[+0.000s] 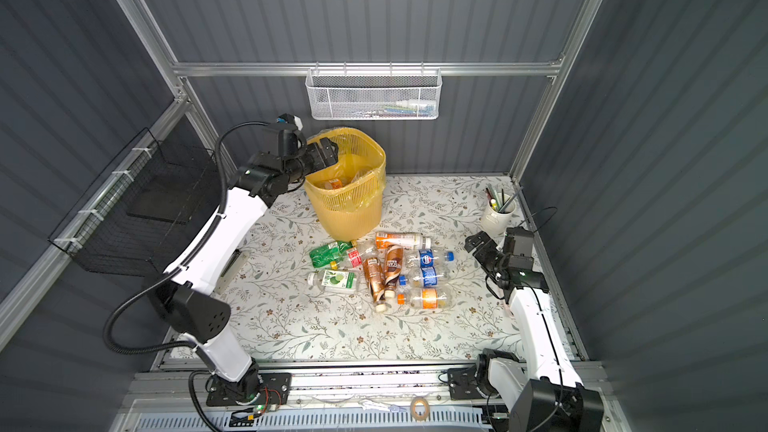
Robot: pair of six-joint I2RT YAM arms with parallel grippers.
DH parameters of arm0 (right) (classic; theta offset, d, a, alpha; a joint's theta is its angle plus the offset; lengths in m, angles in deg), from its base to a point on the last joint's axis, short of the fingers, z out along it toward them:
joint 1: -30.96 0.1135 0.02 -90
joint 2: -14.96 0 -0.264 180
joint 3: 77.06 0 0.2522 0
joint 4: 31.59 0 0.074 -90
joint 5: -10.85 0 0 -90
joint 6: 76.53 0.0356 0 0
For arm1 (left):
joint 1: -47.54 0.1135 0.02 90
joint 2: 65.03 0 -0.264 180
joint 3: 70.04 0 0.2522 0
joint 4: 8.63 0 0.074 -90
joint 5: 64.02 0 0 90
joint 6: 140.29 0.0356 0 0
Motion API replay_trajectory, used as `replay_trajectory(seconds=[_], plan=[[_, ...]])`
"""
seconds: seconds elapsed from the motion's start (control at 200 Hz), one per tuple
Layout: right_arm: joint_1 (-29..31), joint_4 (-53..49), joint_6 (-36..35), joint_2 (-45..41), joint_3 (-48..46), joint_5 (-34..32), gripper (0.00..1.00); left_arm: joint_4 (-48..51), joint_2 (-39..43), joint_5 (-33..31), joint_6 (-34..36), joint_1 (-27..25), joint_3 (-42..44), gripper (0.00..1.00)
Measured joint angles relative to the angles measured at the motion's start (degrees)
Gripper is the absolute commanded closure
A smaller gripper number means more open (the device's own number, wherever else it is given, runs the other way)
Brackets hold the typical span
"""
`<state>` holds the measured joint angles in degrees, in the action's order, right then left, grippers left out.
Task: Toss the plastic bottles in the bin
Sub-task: 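Lift the lime-label bottle with the left gripper and drop it into the bin, then reach the left gripper across the pile toward the Pepsi bottles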
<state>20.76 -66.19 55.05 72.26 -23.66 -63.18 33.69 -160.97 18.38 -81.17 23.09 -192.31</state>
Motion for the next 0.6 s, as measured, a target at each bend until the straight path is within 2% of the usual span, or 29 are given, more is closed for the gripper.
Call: replay_trajectory(seconds=[0.15, 0.275, 0.6], plan=[[0.26, -1.73, 2.43, -0.42, -0.17, -1.05, 0.01, -6.14, 9.9, -2.62, 4.15, -1.62, 6.64, 0.01], [0.5, -2.16, 4.63, -1.51, -1.22, -2.08, 0.01, -8.63, 13.81, -5.16, 9.97, -6.27, 9.6, 0.01], [0.61, -4.15, 6.43, -3.52, -1.99, -5.11, 0.01, -5.97, 12.13, -8.5, 23.32, -20.35, 18.49, 0.0]])
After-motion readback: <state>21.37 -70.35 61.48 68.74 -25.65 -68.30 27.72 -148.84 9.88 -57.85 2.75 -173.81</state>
